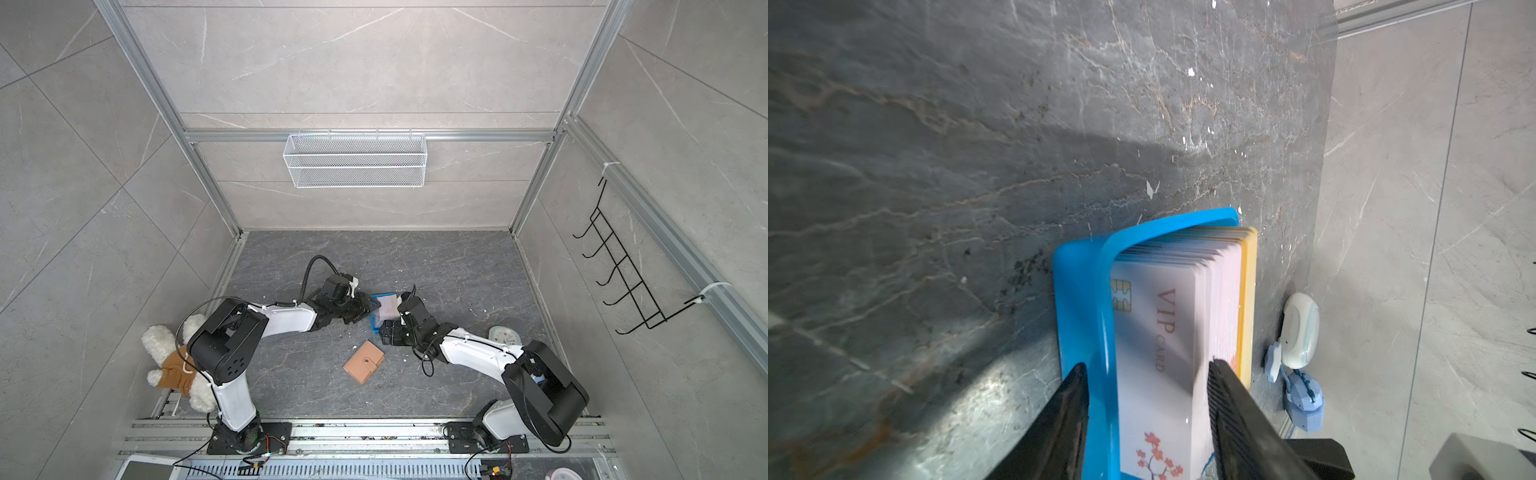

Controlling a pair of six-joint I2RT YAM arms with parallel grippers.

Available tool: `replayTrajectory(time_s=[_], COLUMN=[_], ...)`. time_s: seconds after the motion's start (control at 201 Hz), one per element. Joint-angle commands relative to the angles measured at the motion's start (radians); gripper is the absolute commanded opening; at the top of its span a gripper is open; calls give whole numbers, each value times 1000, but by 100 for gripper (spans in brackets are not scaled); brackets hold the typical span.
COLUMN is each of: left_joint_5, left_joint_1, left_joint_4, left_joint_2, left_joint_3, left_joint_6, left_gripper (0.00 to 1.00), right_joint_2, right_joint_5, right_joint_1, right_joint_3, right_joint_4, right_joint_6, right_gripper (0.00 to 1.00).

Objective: Insert credit cards into a card holder
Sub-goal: Rotate the storage box at the center of the table.

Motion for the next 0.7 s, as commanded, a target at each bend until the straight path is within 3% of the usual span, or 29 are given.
replayTrajectory(time_s=[0.0, 0.249, 0.692], left_joint_5=[2, -33, 40], left_joint_1=[-7, -4, -4], left_joint_4=[-2, -120, -360], left_joint_2=[-43, -209, -554], left_joint_3=[-4, -112, -306], left_joint_6=[29, 100, 192], left_gripper=[48, 49, 49], right_joint_2=[-5, -128, -185], right_joint_5=[-28, 24, 188], right_joint_1=[0, 38, 260], right_joint_3=[-19, -82, -65], right_joint_4=[16, -25, -158], right_joint_6=[-13, 16, 172], right_gripper=[85, 86, 80])
